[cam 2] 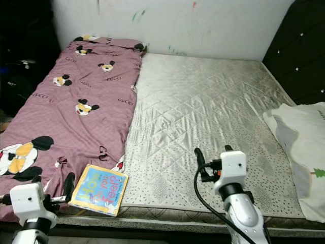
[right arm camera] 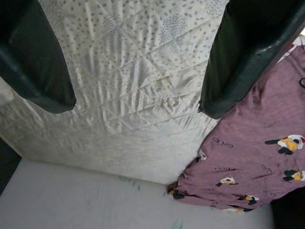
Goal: Clean up the room
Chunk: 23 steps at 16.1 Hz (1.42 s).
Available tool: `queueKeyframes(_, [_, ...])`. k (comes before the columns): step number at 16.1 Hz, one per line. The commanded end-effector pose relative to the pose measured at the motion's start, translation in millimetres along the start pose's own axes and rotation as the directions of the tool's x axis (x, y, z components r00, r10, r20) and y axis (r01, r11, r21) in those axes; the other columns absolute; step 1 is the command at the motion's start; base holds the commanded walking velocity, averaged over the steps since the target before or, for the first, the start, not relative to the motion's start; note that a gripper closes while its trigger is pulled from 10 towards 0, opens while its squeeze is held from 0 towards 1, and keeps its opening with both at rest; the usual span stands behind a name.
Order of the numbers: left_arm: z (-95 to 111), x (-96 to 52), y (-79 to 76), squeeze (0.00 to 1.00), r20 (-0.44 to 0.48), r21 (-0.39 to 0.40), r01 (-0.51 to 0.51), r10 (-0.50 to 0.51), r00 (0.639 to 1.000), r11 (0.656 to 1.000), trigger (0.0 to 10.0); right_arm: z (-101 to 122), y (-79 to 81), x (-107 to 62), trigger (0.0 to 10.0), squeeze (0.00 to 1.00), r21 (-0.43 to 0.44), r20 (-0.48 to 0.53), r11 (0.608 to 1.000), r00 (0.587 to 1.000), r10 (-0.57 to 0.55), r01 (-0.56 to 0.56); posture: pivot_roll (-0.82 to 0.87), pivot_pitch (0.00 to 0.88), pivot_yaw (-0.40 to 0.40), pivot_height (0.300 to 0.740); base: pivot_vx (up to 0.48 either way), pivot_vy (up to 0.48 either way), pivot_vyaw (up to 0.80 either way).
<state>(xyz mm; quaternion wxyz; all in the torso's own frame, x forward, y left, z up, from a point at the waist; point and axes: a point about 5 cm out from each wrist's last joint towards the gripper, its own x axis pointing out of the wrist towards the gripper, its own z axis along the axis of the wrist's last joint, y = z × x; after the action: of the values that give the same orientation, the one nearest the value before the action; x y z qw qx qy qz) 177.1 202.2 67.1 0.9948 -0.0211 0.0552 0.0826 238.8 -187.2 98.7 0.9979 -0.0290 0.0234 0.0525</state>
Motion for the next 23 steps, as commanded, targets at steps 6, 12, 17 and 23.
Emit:
queueKeyframes(6, [3,3.2,-0.3,0.0,-0.012,-0.002,0.014,-0.014,1.0,1.0,10.0,1,7.8,1.0,10.0,0.0,0.01,-0.021,1.0,1.0,0.016,-0.015,0.05,0.068,-0.053,0.74,0.0,0.04,-0.48])
queueKeyframes(12, [4,9.4,-2.7,0.0,-0.02,0.0,0.023,-0.023,1.0,1.0,10.0,2,12.9,4.9,10.0,0.0,0.019,-0.027,1.0,0.999,0.02,-0.019,0.05,0.069,-0.053,0.74,0.0,0.451,0.0])
queueKeyframes(17, [4,13.5,-3.8,0.0,-0.027,-0.01,0.023,-0.024,0.999,1.0,10.0,3,12.7,9.2,10.0,0.0,-0.004,-0.024,1.0,0.999,0.028,-0.028,0.04,0.069,-0.051,0.74,0.0,0.48,0.0])
queueKeyframes(23, [1,14.4,-3.7,0.0,-0.039,-0.015,0.014,-0.015,0.999,1.0,10.0,0,15.0,12.0,10.0,0.0,-0.011,-0.027,0.999,0.999,0.042,-0.042,0.05,0.062,-0.055,0.74,0.0,0.48,0.0])
